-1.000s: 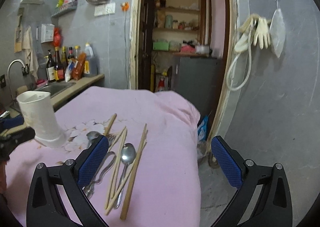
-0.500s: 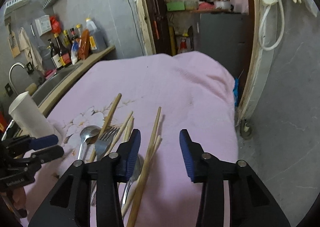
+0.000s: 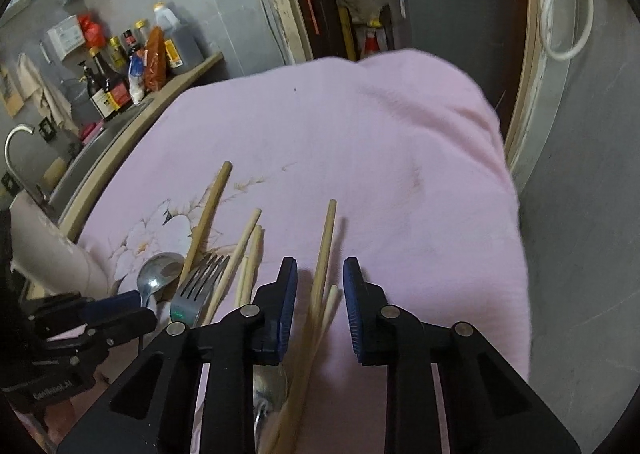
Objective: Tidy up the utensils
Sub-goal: 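Grasp a spoon with the left gripper while the right gripper grasps a chopstick, then lift the spoon and chopstick and carry both toward the white utensil holder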
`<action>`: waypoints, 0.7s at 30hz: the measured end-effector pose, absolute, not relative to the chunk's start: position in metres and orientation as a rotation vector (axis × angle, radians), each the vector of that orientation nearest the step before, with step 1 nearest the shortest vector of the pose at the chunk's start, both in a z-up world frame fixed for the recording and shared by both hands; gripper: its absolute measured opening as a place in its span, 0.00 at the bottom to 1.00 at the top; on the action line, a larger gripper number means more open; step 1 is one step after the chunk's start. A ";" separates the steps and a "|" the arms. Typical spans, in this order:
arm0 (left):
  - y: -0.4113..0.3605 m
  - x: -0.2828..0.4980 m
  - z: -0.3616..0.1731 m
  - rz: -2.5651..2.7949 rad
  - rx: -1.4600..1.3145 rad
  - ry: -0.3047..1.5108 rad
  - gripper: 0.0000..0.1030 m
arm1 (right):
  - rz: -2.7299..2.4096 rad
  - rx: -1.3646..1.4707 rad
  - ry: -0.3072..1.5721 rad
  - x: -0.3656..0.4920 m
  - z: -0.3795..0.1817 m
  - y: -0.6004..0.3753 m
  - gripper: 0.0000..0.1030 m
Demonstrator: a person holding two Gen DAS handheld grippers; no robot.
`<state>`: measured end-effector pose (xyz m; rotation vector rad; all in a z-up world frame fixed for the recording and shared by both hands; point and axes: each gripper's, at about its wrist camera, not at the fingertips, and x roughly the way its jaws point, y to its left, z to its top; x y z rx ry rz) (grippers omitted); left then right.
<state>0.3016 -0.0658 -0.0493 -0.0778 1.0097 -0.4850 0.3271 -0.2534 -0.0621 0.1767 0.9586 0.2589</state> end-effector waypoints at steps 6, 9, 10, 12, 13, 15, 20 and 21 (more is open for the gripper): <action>-0.058 0.296 -0.046 -0.505 -0.108 1.012 0.05 | 0.273 0.258 0.945 0.324 -0.063 -0.263 0.05; -0.060 0.290 -0.042 -0.511 -0.124 1.003 0.01 | 0.280 0.249 0.901 0.314 -0.056 -0.262 0.04; -0.056 0.288 -0.041 -0.513 -0.129 0.992 0.01 | 0.280 0.242 0.884 0.310 -0.053 -0.260 0.04; -0.063 0.285 -0.035 -0.509 -0.123 0.971 0.00 | 0.283 0.224 0.853 0.302 -0.047 -0.258 0.04; -0.064 0.282 -0.033 -0.511 -0.119 0.960 0.00 | 0.285 0.219 0.841 0.300 -0.045 -0.257 0.04; -0.063 0.276 -0.031 -0.515 -0.123 0.946 0.00 | 0.292 0.215 0.821 0.296 -0.040 -0.254 0.04; -0.065 0.257 -0.018 -0.504 -0.115 0.868 0.00 | 0.292 0.204 0.734 0.279 -0.029 -0.248 0.04; -0.064 0.252 -0.016 -0.506 -0.111 0.840 0.00 | 0.295 0.200 0.714 0.275 -0.026 -0.247 0.04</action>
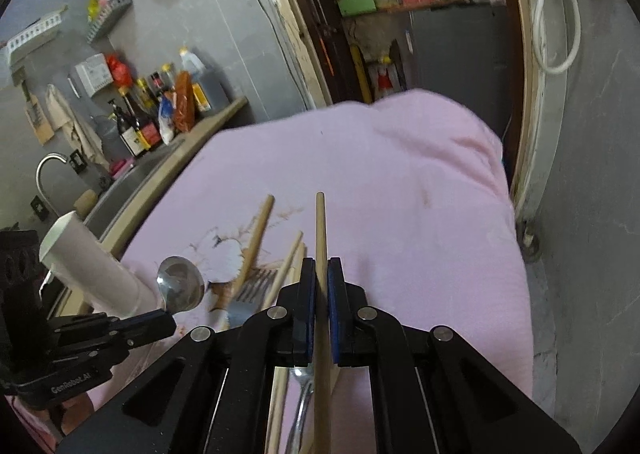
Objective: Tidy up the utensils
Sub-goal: 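Lift the spoon and chopstick and carry both toward the white utensil holder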
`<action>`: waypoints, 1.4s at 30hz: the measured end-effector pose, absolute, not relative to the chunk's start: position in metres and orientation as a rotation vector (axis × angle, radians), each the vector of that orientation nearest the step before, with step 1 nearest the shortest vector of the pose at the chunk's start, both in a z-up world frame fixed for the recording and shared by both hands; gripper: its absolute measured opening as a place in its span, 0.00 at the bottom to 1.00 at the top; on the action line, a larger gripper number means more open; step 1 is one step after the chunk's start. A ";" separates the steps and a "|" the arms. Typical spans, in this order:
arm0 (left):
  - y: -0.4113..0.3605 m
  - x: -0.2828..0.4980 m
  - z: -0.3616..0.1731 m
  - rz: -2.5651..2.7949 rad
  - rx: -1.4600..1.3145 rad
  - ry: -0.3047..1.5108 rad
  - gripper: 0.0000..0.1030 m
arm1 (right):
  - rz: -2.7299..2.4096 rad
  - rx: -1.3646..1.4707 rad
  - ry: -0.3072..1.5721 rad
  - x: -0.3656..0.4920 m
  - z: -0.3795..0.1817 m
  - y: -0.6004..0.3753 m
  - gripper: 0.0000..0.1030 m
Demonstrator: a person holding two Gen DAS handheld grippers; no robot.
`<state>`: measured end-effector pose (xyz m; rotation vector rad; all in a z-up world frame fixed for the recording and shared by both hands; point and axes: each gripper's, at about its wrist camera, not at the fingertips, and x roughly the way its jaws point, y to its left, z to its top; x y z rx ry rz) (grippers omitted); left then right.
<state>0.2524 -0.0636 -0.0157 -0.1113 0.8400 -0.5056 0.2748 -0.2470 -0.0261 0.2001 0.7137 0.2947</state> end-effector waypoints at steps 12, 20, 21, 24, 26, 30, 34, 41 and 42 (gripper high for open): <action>-0.030 0.206 0.034 -0.441 -0.179 0.441 0.00 | 0.281 0.101 0.213 0.203 0.033 -0.198 0.04; 0.020 0.194 0.084 -0.366 -0.215 0.226 0.00 | 0.346 0.098 0.035 0.201 0.084 -0.152 0.04; 0.030 0.194 0.090 -0.357 -0.226 0.211 0.00 | 0.362 0.105 0.020 0.203 0.091 -0.146 0.04; 0.064 0.200 0.106 -0.341 -0.273 0.167 0.00 | 0.412 0.119 -0.006 0.210 0.114 -0.126 0.04; 0.086 0.206 0.117 -0.321 -0.300 0.132 0.00 | 0.441 0.137 -0.013 0.215 0.126 -0.118 0.04; 0.125 0.214 0.128 -0.270 -0.342 0.056 0.00 | 0.494 0.177 -0.054 0.223 0.152 -0.097 0.04; 0.162 0.226 0.128 -0.198 -0.387 0.010 0.00 | 0.510 0.185 -0.088 0.228 0.158 -0.077 0.04; 0.190 0.248 0.099 -0.099 -0.452 0.014 0.00 | 0.456 0.159 -0.093 0.242 0.131 -0.051 0.04; 0.188 0.249 0.094 -0.088 -0.450 0.014 0.00 | 0.450 0.159 -0.092 0.244 0.127 -0.050 0.04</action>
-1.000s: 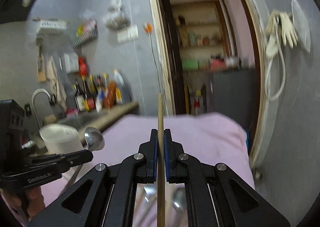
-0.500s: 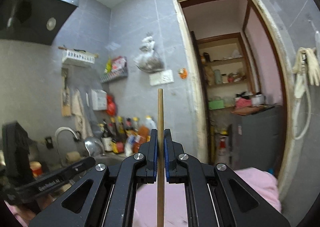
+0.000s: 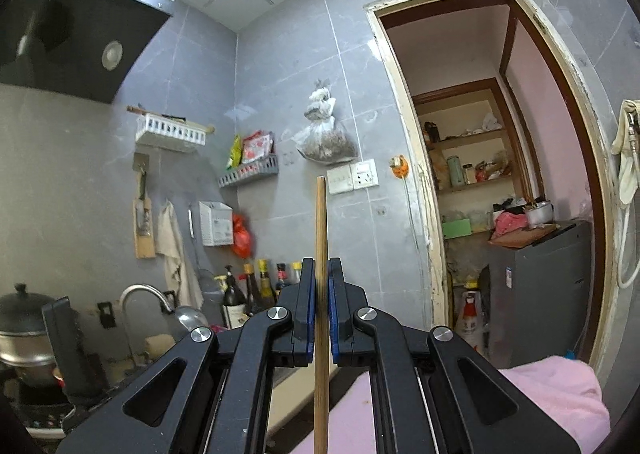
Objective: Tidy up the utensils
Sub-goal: 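Lift the spoon and chopstick and carry both toward the white utensil holder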
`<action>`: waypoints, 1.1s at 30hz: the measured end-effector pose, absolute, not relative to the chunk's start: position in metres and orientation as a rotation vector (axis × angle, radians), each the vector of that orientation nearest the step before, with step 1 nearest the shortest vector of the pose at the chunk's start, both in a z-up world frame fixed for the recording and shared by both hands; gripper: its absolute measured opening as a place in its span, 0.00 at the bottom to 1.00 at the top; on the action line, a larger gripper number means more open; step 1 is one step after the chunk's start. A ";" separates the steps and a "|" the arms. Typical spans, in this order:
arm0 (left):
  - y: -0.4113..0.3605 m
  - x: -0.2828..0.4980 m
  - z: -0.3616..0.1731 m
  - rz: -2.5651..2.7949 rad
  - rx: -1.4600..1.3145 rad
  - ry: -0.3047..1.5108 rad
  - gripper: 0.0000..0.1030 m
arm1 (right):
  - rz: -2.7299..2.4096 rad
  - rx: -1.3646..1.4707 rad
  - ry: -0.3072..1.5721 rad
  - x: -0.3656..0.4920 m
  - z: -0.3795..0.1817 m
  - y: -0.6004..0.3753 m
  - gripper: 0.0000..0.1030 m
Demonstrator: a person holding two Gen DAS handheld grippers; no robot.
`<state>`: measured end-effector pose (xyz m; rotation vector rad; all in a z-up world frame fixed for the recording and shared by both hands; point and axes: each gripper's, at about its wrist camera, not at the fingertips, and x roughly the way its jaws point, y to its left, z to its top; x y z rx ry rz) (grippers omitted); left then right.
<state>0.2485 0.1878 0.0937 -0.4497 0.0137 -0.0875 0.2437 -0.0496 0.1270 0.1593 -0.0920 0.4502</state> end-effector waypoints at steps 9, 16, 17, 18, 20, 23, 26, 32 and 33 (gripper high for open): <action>0.168 0.240 0.067 -0.032 -0.390 0.012 0.00 | 0.430 0.144 -0.034 0.256 0.089 -0.032 0.04; 0.154 0.238 0.050 0.001 -0.343 0.023 0.00 | 0.425 0.095 0.018 0.259 0.071 -0.022 0.04; 0.152 0.239 0.048 0.001 -0.333 0.032 0.00 | 0.424 0.095 0.028 0.260 0.069 -0.022 0.04; 0.151 0.240 0.046 -0.002 -0.330 0.039 0.00 | 0.424 0.096 0.037 0.260 0.066 -0.022 0.04; 0.151 0.242 0.042 0.001 -0.329 0.057 0.00 | 0.423 0.092 0.051 0.261 0.062 -0.021 0.04; 0.153 0.243 0.035 0.001 -0.340 0.083 0.00 | 0.423 0.090 0.072 0.261 0.055 -0.023 0.04; 0.155 0.243 0.031 -0.003 -0.338 0.110 0.00 | 0.435 0.107 0.103 0.263 0.050 -0.025 0.04; 0.156 0.235 0.029 -0.021 -0.337 0.137 0.06 | 0.465 0.120 0.135 0.263 0.046 -0.027 0.07; 0.157 0.233 0.031 -0.025 -0.339 0.135 0.09 | 0.473 0.127 0.140 0.263 0.046 -0.028 0.08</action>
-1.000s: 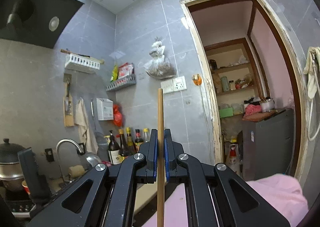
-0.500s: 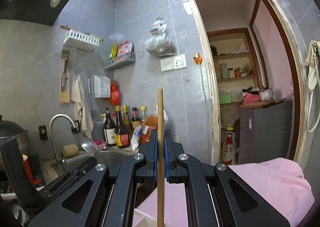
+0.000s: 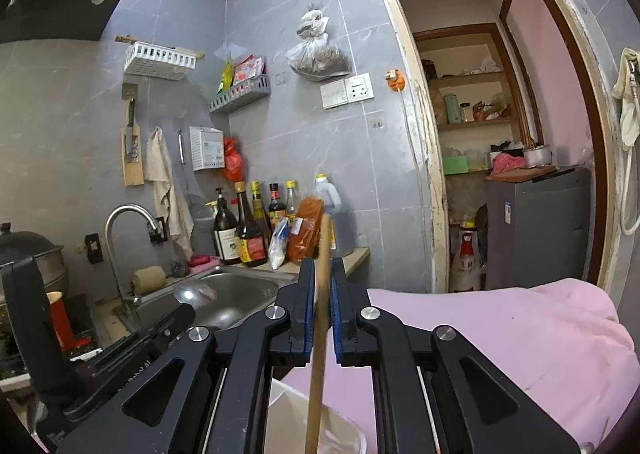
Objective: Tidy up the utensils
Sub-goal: 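Lift the spoon and chopstick and carry both toward the white utensil holder, then open both grippers to drop the spoon and chopstick into the holder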
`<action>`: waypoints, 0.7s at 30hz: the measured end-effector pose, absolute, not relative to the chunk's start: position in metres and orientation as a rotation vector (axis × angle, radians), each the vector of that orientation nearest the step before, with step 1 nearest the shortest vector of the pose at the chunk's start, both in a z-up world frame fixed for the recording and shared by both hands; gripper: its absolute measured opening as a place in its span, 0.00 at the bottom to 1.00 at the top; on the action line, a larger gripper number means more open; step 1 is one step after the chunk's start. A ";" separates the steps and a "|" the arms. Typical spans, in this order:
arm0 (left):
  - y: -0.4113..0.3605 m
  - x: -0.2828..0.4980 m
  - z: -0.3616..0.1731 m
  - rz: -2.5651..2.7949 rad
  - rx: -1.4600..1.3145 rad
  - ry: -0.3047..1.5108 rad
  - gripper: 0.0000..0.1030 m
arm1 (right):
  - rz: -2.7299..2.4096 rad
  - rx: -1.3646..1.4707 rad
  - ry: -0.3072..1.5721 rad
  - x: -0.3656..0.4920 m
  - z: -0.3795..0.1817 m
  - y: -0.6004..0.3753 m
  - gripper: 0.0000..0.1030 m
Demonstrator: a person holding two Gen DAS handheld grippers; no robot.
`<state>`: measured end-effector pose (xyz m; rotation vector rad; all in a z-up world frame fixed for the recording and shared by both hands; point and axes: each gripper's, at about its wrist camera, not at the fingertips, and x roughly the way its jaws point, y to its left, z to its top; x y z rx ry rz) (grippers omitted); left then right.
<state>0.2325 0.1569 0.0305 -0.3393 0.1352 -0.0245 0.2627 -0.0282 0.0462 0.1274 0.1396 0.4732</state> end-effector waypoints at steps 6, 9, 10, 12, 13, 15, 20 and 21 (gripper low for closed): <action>0.161 0.218 0.041 -0.047 -0.371 0.119 0.23 | 0.502 0.146 0.119 0.255 0.055 -0.034 0.22; 0.162 0.212 0.052 -0.053 -0.386 0.112 0.27 | 0.510 0.149 0.097 0.250 0.064 -0.040 0.25; 0.161 0.211 0.056 -0.054 -0.386 0.110 0.29 | 0.514 0.151 0.080 0.246 0.069 -0.044 0.26; 0.157 0.206 0.065 -0.059 -0.382 0.107 0.36 | 0.506 0.151 0.054 0.239 0.076 -0.051 0.39; 0.156 0.204 0.067 -0.059 -0.379 0.106 0.42 | 0.501 0.150 0.037 0.235 0.081 -0.057 0.43; 0.148 0.198 0.075 -0.055 -0.359 0.096 0.52 | 0.482 0.146 0.012 0.229 0.087 -0.067 0.49; 0.116 0.185 0.090 -0.053 -0.259 0.069 0.76 | 0.404 0.142 -0.014 0.213 0.096 -0.104 0.70; 0.109 0.182 0.092 -0.064 -0.246 0.066 0.80 | 0.389 0.138 -0.017 0.210 0.097 -0.111 0.73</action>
